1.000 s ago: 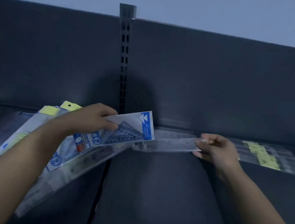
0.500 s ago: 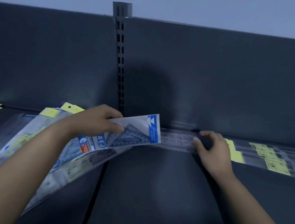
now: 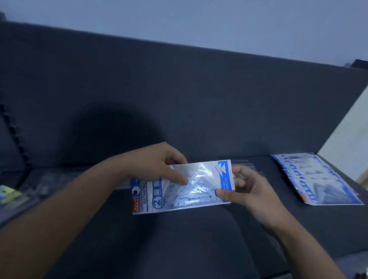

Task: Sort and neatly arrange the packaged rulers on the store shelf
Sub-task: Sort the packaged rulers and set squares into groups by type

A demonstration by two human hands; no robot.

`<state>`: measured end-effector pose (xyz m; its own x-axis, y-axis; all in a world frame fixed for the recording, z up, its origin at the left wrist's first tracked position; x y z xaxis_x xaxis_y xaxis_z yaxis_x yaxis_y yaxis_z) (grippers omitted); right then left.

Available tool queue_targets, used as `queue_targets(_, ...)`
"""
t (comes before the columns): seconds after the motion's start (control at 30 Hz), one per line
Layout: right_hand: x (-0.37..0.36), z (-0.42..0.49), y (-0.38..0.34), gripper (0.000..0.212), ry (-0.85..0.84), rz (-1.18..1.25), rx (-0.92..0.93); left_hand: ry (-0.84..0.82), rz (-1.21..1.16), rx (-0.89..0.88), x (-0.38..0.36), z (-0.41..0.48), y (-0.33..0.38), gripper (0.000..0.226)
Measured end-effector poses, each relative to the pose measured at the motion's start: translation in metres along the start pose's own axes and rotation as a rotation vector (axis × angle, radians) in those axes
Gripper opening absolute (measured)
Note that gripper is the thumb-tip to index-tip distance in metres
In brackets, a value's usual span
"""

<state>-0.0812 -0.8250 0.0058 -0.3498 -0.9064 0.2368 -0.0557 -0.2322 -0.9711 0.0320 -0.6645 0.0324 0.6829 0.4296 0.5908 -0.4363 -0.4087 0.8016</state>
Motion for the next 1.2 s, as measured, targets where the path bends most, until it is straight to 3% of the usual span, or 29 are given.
queue_targets(0.17, 0.119, 0.003, 0.039, 0.023, 0.027, -0.02, 0.017, 0.161, 0.174, 0.045, -0.071, 0.069, 0.052, 0.028)
queue_targets(0.3, 0.218, 0.013, 0.074, 0.006, 0.012, -0.006, 0.014, 0.239, 0.152, 0.104, -0.137, 0.118, 0.093, 0.023)
queue_targets(0.4, 0.281, 0.016, 0.093, 0.041, 0.034, -0.108, 0.036, 0.346, 0.162, 0.122, -0.18, 0.15, 0.124, 0.024)
queue_targets(0.63, 0.363, 0.033, 0.114, 0.019, 0.15, -0.552, 0.115, 0.594, 0.274, 0.183, -0.236, 0.204, 0.152, 0.039)
queue_targets(0.73, 0.376, 0.041, 0.128, 0.024, 0.201, -0.648, 0.114, 0.678, 0.412, 0.195, -0.245, 0.218, 0.153, 0.04)
queue_targets(0.9, 0.387, 0.045, 0.138, 0.024, 0.266, -0.797, 0.1, 0.583, 0.83, 0.129, -0.267, 0.233, 0.159, 0.059)
queue_targets(1.07, 0.381, 0.044, 0.136, 0.042, 0.253, -0.848, 0.143, 0.286, 0.754, 0.068, -0.301, 0.223, 0.143, 0.066)
queue_targets(1.2, 0.364, 0.041, 0.127, 0.046, 0.193, -0.908, 0.219, 0.255, 0.736, 0.153, -0.309, 0.22, 0.138, 0.066)
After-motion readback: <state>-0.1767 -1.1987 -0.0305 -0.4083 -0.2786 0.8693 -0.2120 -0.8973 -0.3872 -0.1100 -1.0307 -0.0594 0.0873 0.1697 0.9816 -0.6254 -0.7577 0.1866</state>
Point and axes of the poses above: each hand's wrist, its own z-axis towards the middle knuckle, its own x-axis out of the back of the hand, y = z × x, the point moved 7 cm from there along z, towards the middle knuckle, and after that the axes turned 6 degrees about y, right-handed, at the moved point
